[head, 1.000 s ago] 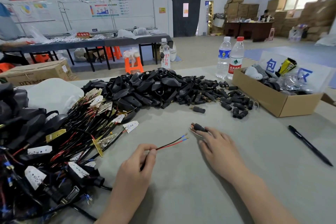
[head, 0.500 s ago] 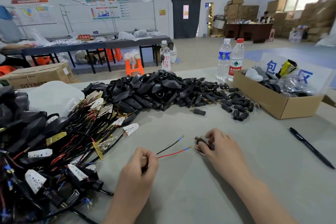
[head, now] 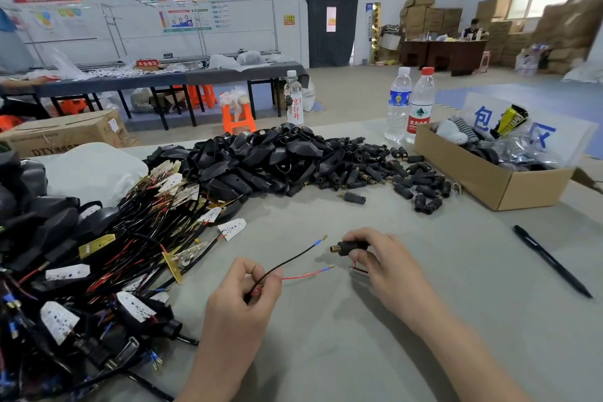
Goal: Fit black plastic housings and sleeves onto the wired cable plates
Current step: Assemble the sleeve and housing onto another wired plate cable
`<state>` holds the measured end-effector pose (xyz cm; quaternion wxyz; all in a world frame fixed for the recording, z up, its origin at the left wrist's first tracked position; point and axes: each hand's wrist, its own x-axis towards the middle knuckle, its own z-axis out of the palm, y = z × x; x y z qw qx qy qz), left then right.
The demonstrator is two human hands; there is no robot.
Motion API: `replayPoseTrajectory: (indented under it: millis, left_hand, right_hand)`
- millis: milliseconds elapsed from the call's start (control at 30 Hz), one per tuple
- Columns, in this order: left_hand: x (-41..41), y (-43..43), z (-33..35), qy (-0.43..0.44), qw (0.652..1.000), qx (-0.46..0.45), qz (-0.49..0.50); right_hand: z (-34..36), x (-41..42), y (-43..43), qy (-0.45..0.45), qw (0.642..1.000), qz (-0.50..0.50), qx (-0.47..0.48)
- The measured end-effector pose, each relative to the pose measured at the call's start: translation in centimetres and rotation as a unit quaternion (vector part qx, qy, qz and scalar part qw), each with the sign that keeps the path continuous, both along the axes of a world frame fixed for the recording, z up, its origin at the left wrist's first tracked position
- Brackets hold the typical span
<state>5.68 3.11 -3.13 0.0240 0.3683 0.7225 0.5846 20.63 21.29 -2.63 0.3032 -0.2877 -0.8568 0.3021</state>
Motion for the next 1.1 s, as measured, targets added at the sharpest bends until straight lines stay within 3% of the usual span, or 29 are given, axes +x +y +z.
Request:
replayPoseTrajectory:
  millis: [200, 367, 433, 533, 633, 867, 1100]
  left_hand:
    - [0.0, 0.1, 0.2, 0.000, 1.000, 0.008, 0.019]
    - [-0.2, 0.1, 0.1, -0.029, 0.999, 0.028, 0.012]
    - [-0.3, 0.2, 0.1, -0.042, 0.998, 0.044, 0.003]
    - [-0.2, 0.4, 0.2, -0.051, 0.996, 0.066, -0.011]
    - [-0.2, 0.5, 0.3, -0.054, 0.995, 0.079, -0.016]
    - [-0.1, 0.6, 0.2, -0.080, 0.993, 0.079, -0.015]
    - [0.0, 0.6, 0.4, -0.071, 0.994, 0.081, -0.004]
  right_hand:
    - [0.5, -0.1, -0.7, 0.014, 0.999, 0.029, -0.010]
    - [1.3, -0.5, -1.7, 0.148, 0.970, 0.016, -0.194]
    - [1.6, -1.1, -2.2, 0.216, 0.924, 0.016, -0.316]
    - [2.2, -1.9, -3.0, 0.332, 0.804, 0.052, -0.491]
    - [2.5, -2.1, -3.3, 0.358, 0.741, 0.079, -0.563]
    - [2.5, -1.3, -2.9, 0.343, 0.713, 0.115, -0.600]
    - [2.5, -1.4, -3.2, 0.327, 0.717, 0.133, -0.600]
